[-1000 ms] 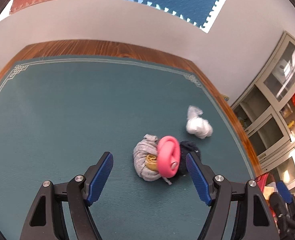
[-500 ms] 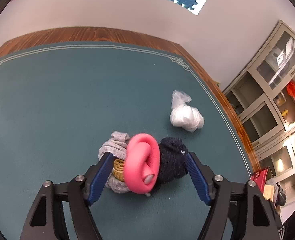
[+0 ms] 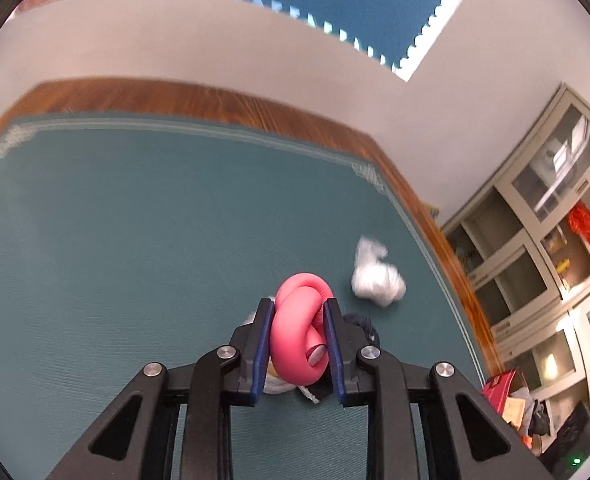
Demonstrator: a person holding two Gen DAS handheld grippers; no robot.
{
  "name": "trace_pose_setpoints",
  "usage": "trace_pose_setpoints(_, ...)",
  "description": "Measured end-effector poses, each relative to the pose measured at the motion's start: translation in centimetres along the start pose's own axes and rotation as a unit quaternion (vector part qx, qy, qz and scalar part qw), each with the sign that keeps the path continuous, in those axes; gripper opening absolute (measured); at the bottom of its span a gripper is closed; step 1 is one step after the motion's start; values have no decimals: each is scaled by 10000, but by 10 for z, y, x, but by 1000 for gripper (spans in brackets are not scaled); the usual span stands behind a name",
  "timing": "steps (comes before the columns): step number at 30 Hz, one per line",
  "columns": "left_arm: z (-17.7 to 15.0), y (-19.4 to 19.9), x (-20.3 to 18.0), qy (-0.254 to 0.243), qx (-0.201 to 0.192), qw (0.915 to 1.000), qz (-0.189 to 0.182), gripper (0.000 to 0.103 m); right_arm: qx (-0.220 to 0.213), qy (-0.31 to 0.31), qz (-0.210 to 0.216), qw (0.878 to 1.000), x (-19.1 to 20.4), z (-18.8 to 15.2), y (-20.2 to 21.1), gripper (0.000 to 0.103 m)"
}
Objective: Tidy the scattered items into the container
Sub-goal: 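Grasp the navy sock ball with right gripper while left gripper holds pink tube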
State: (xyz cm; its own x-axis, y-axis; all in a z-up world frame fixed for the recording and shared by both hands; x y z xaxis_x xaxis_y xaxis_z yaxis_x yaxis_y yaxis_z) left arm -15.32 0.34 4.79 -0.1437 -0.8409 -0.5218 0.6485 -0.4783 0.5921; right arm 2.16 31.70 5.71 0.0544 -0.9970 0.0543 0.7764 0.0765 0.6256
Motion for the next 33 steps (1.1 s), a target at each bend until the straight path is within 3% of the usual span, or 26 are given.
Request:
trace_pose_setpoints(5, 6, 15, 2, 8, -193, 9998, 18, 26, 220, -55, -25, 9997, 5, 6, -4, 92)
trace_pose_setpoints(11, 9, 17, 12, 190, -196, 9996, -50, 26, -176, 356, -61, 9992, 32, 20, 11, 92)
trace_pose_setpoints(14, 9, 20, 12, 210, -215, 9995, -83, 26, 42, 469, 268, 9985, 53, 26, 0, 92)
trace_pose_setpoints(23, 17, 39, 23, 330, -492, 9982, 24, 26, 783, 335, 536, 9949, 86, 35, -66, 90)
trace_pose_setpoints(24, 18, 39, 25, 362, -502, 9981, 22, 26, 841, 347, 548, 9943, 88, 34, -72, 89)
trace_pose_setpoints(28, 19, 38, 32, 450, -507, 9977, 63, 26, 1178, 365, 704, 9899, 92, 25, -92, 67)
trace_pose_setpoints(33, 20, 36, 42, 561, -496, 9971, 144, 26, 1061, 531, 714, 9904, 95, 20, -84, 54)
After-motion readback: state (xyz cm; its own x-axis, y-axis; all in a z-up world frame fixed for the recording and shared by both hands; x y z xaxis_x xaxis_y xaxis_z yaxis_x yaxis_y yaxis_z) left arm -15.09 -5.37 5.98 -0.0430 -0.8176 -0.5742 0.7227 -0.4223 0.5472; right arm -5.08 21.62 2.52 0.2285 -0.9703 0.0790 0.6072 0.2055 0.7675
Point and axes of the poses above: each gripper's, at about its wrist camera, not at the fingertips, and y roughly against the way its jaws point, x to its left, z to its top, the point moved 1 cm from there along -y, roughly the way its jaws point, and after that the axes turned 9 degrees about -z, right-handed, at the moved point
